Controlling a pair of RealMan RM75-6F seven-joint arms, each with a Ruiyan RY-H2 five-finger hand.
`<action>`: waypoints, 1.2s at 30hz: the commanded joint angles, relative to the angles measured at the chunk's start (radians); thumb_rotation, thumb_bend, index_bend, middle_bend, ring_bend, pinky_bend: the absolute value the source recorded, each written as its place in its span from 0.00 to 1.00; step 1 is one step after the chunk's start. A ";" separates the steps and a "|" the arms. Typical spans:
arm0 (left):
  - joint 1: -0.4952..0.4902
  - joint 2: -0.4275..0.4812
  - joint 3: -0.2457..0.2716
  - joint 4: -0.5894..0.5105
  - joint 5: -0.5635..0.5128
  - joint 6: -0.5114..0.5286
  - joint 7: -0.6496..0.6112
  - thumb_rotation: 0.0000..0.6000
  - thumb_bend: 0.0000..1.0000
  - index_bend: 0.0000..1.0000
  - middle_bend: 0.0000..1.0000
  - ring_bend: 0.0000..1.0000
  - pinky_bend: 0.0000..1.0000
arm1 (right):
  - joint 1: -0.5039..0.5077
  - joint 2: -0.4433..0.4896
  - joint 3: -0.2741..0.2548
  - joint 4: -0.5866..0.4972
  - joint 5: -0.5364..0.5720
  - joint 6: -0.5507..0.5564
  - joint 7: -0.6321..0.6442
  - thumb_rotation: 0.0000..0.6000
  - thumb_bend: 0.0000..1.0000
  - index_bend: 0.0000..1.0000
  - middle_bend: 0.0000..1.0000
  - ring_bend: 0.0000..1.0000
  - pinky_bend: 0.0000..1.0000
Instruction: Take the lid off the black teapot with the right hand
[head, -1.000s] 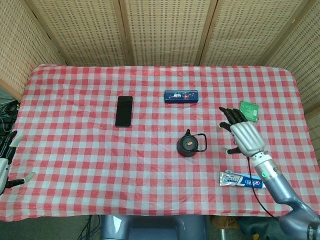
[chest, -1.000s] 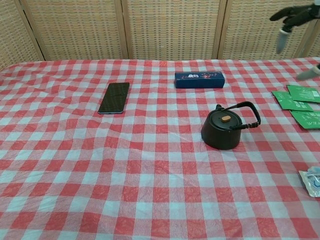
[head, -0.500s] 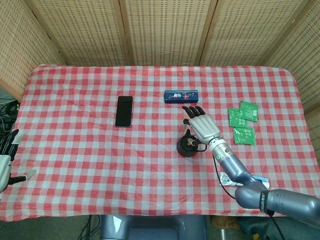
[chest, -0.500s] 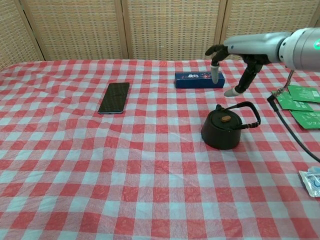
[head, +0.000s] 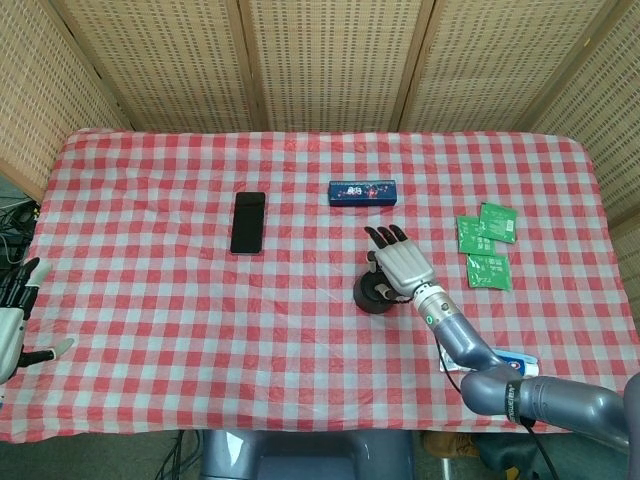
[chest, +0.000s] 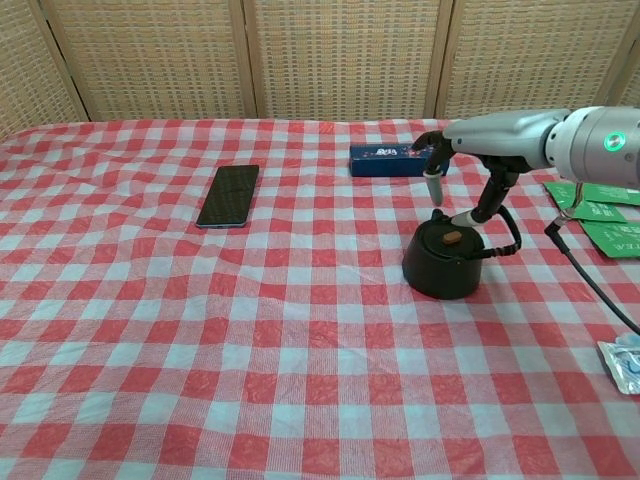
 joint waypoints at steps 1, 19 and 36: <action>-0.001 -0.001 0.000 -0.001 0.000 0.000 0.003 1.00 0.00 0.00 0.00 0.00 0.00 | -0.001 -0.014 -0.008 0.017 -0.013 -0.005 0.011 1.00 0.48 0.49 0.05 0.00 0.00; -0.005 -0.004 0.001 -0.003 -0.004 -0.004 0.010 1.00 0.00 0.00 0.00 0.00 0.00 | -0.004 -0.059 -0.036 0.078 -0.057 -0.017 0.029 1.00 0.50 0.49 0.06 0.00 0.00; -0.007 -0.006 0.002 0.001 -0.008 -0.005 0.009 1.00 0.00 0.00 0.00 0.00 0.00 | -0.010 -0.080 -0.037 0.114 -0.054 -0.020 0.041 1.00 0.62 0.70 0.09 0.00 0.00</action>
